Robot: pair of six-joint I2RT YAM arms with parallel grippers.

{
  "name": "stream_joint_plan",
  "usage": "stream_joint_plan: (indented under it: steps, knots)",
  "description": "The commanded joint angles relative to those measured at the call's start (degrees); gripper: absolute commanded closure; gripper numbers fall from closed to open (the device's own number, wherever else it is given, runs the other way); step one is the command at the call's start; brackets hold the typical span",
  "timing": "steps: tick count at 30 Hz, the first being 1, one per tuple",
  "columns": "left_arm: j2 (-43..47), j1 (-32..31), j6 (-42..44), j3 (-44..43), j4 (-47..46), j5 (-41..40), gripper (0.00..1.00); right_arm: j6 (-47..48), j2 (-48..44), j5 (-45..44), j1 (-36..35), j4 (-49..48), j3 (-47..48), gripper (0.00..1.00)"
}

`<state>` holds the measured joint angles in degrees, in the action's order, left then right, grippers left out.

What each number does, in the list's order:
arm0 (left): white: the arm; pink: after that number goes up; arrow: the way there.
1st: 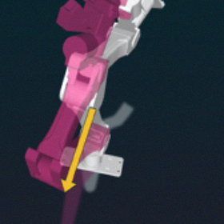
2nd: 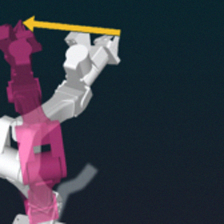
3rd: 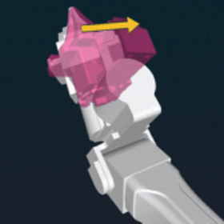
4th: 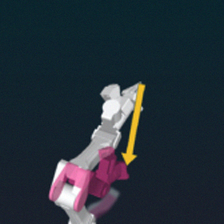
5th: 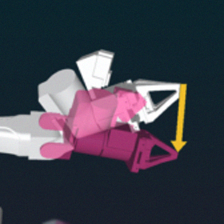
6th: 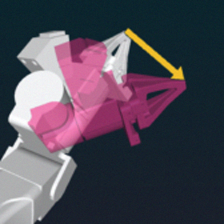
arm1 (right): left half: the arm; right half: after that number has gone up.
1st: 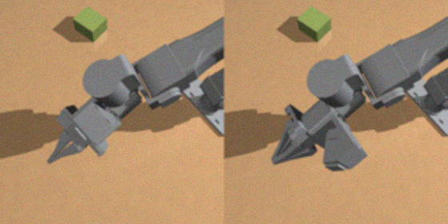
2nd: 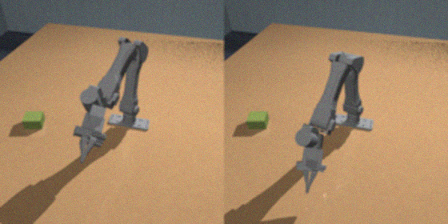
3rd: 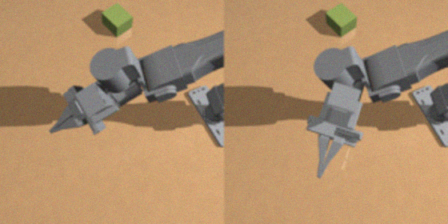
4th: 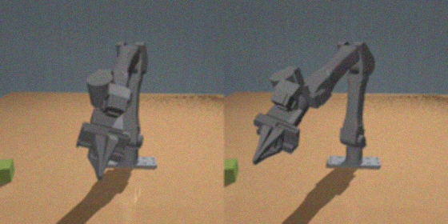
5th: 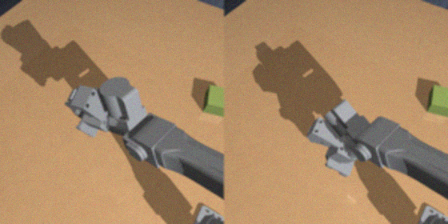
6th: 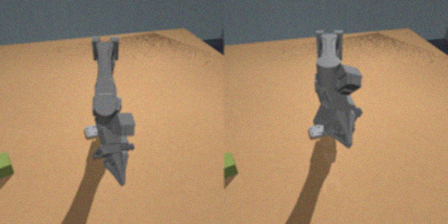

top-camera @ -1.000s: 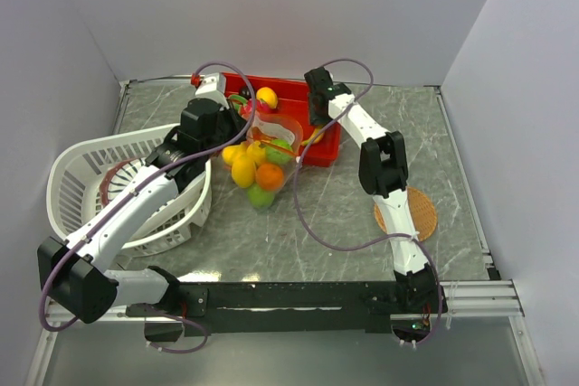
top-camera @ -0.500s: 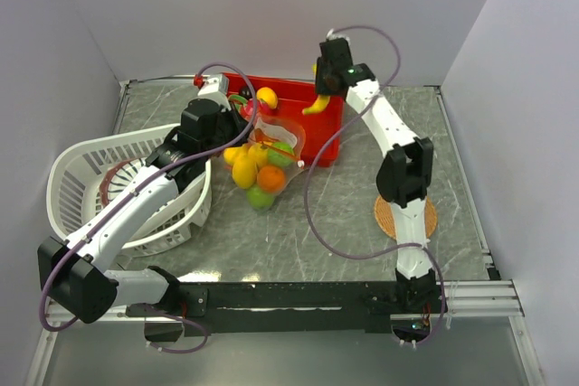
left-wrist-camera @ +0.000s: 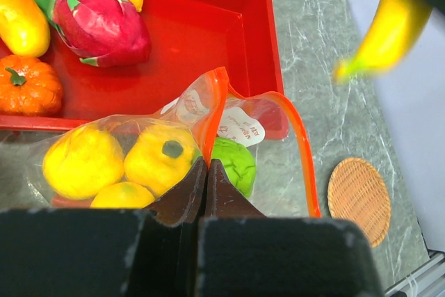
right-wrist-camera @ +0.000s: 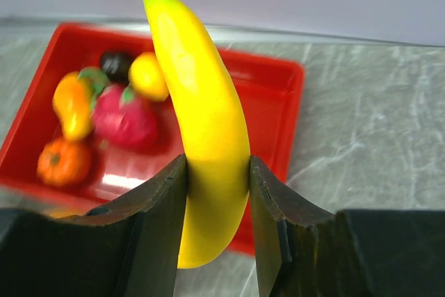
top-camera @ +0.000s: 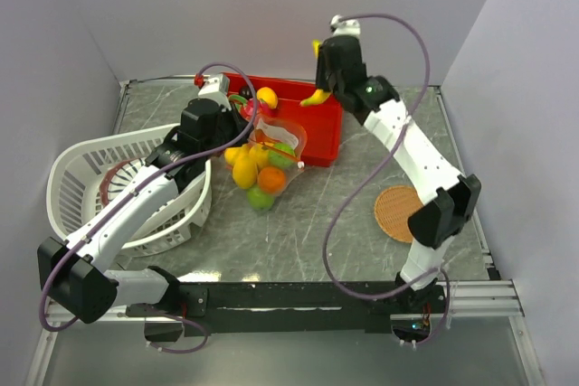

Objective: Place the food in the zip-top bag and seal the zipper

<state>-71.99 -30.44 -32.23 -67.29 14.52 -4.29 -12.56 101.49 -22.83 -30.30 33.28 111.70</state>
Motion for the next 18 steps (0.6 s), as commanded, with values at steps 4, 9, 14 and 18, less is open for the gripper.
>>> stream_joint_plan:
  steps: [4,9,14,18]
  knots:
    - [1.15,0.11,0.59,-3.03,-2.04,1.92,0.99,4.74,-10.87,-5.73,-5.37,-14.01,-14.92,0.94]
    - [0.80,0.11,0.59,-3.38,-1.95,2.36,0.99,5.26,-17.01,-7.32,-8.01,-20.09,-24.50,0.94]
    - [0.35,0.11,0.24,-3.90,-2.13,3.06,0.99,7.37,-20.45,-7.66,-11.08,-27.20,-30.74,0.93]
    - [0.18,0.11,0.06,-4.08,-2.31,3.33,0.99,8.07,-20.55,-9.07,-12.93,-30.72,-33.21,0.94]
